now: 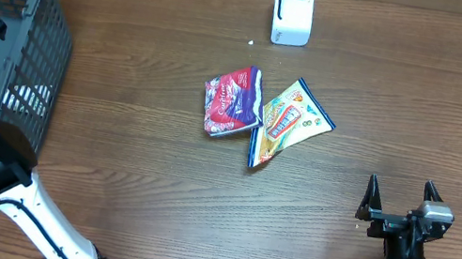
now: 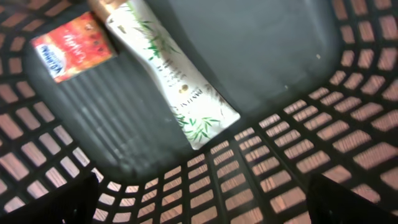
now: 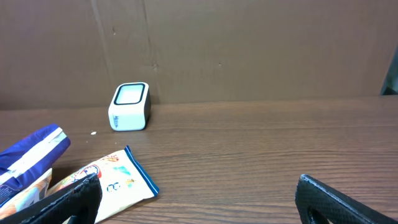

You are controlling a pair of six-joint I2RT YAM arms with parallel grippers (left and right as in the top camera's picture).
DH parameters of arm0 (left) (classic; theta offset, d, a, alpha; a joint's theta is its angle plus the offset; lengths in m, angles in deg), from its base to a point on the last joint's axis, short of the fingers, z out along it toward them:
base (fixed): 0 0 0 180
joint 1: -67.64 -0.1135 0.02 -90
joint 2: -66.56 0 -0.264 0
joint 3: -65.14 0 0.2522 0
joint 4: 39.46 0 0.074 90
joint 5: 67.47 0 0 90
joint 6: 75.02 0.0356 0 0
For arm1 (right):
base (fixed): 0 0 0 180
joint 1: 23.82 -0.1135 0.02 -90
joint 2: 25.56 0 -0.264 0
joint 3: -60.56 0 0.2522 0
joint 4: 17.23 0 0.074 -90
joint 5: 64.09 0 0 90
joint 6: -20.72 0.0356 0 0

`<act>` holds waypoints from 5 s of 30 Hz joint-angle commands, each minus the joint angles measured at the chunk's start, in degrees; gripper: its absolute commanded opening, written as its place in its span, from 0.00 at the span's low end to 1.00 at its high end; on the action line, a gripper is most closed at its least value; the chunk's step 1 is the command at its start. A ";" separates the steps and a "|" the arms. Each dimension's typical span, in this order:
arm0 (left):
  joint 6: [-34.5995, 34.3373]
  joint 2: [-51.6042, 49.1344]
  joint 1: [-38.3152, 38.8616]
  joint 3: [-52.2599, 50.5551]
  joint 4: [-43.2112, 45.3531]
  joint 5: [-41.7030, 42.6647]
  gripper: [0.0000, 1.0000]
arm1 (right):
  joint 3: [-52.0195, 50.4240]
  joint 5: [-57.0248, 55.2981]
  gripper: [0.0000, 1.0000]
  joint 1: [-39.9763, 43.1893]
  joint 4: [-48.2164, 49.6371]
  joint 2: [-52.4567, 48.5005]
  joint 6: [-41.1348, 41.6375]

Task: Scan the item barcode
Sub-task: 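Grasp the white-green Pantene tube in the basket with the left gripper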

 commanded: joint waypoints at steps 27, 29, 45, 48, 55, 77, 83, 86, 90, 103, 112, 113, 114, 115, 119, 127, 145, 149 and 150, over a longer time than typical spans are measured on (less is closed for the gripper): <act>-4.83 19.50 -1.97 -35.85 4.85 -6.16 0.99 | -0.61 0.02 1.00 0.31 0.35 0.68 -0.24; -5.55 19.50 -1.97 -38.49 6.32 -6.14 0.99 | -0.61 0.02 1.00 0.31 0.35 0.68 -0.24; -11.50 26.58 -2.16 -40.30 1.09 -17.05 1.00 | -0.61 0.02 1.00 0.31 0.35 0.68 -0.22; -12.61 29.11 -3.26 -40.30 0.68 -17.00 1.00 | -0.61 0.02 1.00 0.31 0.35 0.68 -0.24; -13.38 31.17 -8.15 -40.30 -0.15 -16.04 1.00 | -0.61 0.02 1.00 0.31 0.35 0.68 -0.22; -11.52 29.33 -6.03 -41.13 22.08 -0.63 1.00 | -0.61 0.02 1.00 0.31 0.35 0.68 -0.22; -19.85 22.43 -3.78 -41.16 24.41 -5.75 1.00 | -0.59 0.02 1.00 0.31 0.35 0.68 -0.22; -19.82 18.71 -3.85 -41.16 24.81 -6.56 1.00 | -0.59 0.02 1.00 0.31 0.35 0.68 -0.22; -19.23 14.03 -3.65 -41.16 24.57 -5.95 1.00 | -0.61 0.02 1.00 0.31 0.35 0.68 -0.22; -18.93 4.74 -3.58 -41.42 24.59 -4.15 1.00 | -0.61 0.02 1.00 0.31 0.35 0.68 -0.24; -16.74 2.75 -3.04 -41.53 25.94 -2.95 1.00 | -0.61 0.02 1.00 0.31 0.35 0.68 -0.22; -16.74 2.75 -2.86 -41.53 26.01 -2.99 1.00 | -0.61 0.02 1.00 0.31 0.35 0.68 -0.24; -16.74 2.75 -2.67 -41.55 25.99 -3.06 1.00 | -0.61 0.02 1.00 0.31 0.35 0.68 -0.22; -16.74 2.75 -2.49 -41.55 25.99 -3.15 1.00 | -0.61 0.02 1.00 0.31 0.35 0.68 -0.24; -16.79 2.75 -0.90 -42.58 26.29 -2.99 1.00 | -0.61 0.02 1.00 0.31 0.35 0.68 -0.22; -18.23 2.75 0.33 -47.43 29.64 -5.66 1.00 | -0.61 0.02 1.00 0.31 0.33 0.68 -0.22; -18.73 2.84 -0.72 -50.07 31.89 -6.60 0.29 | -0.61 0.02 1.00 0.31 0.35 0.68 -0.22; -18.73 2.86 -0.72 -48.11 29.81 -6.58 0.21 | -0.61 0.02 1.00 0.31 0.35 0.68 -0.22; -18.73 2.89 -0.72 -46.53 28.39 -6.58 0.08 | -0.61 0.02 1.00 0.31 0.35 0.68 -0.22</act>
